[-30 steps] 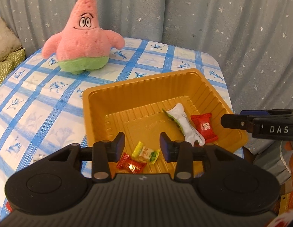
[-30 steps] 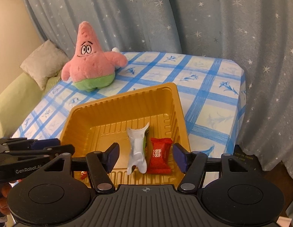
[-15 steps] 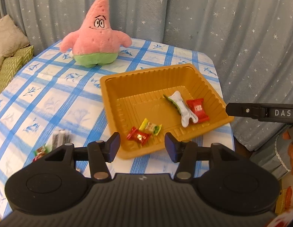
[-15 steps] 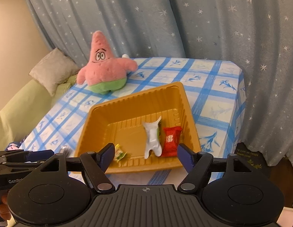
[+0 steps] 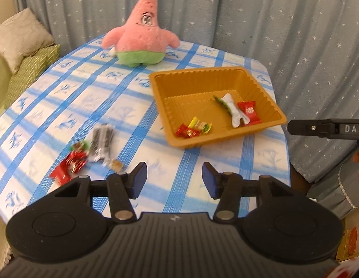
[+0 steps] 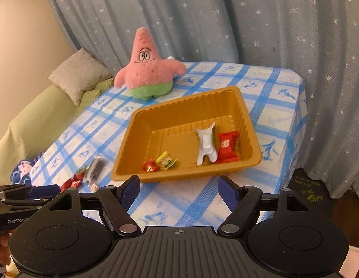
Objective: Organize snacks
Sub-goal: 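Withdraw both tools from the tray toward the remaining snacks, then grasp the red wrapped candy with the left gripper while the right grasps the small clear packet, then carry the red candy and clear packet over the orange tray with both tools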
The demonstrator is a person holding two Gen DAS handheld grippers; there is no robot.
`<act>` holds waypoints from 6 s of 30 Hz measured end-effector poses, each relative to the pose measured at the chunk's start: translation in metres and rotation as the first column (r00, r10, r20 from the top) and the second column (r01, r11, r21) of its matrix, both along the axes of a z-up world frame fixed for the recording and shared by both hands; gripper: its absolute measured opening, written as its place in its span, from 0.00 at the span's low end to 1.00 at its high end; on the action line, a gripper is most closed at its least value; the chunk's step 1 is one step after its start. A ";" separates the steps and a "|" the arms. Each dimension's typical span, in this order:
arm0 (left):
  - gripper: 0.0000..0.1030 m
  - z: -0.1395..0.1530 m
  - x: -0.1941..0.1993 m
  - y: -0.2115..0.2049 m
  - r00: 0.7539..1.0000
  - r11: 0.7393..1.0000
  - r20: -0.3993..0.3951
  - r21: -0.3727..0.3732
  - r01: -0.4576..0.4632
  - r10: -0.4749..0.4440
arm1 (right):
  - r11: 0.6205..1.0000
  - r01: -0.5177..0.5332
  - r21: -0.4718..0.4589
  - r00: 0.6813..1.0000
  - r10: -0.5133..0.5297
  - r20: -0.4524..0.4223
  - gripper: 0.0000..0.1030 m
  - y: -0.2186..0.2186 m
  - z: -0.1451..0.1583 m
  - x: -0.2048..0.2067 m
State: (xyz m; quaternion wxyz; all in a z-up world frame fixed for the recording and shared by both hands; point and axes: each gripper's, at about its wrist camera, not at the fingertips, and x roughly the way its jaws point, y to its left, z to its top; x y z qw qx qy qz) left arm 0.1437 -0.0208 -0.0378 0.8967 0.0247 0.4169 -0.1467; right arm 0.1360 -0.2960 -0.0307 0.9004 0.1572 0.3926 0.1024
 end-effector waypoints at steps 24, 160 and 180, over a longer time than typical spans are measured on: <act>0.48 -0.013 -0.057 0.079 0.980 0.981 -0.043 0.012 -0.196 0.196 | 0.976 -0.219 0.016 0.974 0.220 -0.052 0.72 0.094 -0.016 -0.026; 0.19 -0.084 0.066 0.208 0.931 0.937 -0.107 0.013 -0.348 0.348 | 0.845 -0.476 -0.243 0.879 0.460 -0.126 0.21 0.273 -0.124 0.116; 0.19 -0.038 0.037 0.152 0.983 0.983 -0.052 -0.035 -0.181 0.179 | 0.957 -0.289 -0.034 0.957 0.287 -0.044 0.21 0.195 -0.060 0.068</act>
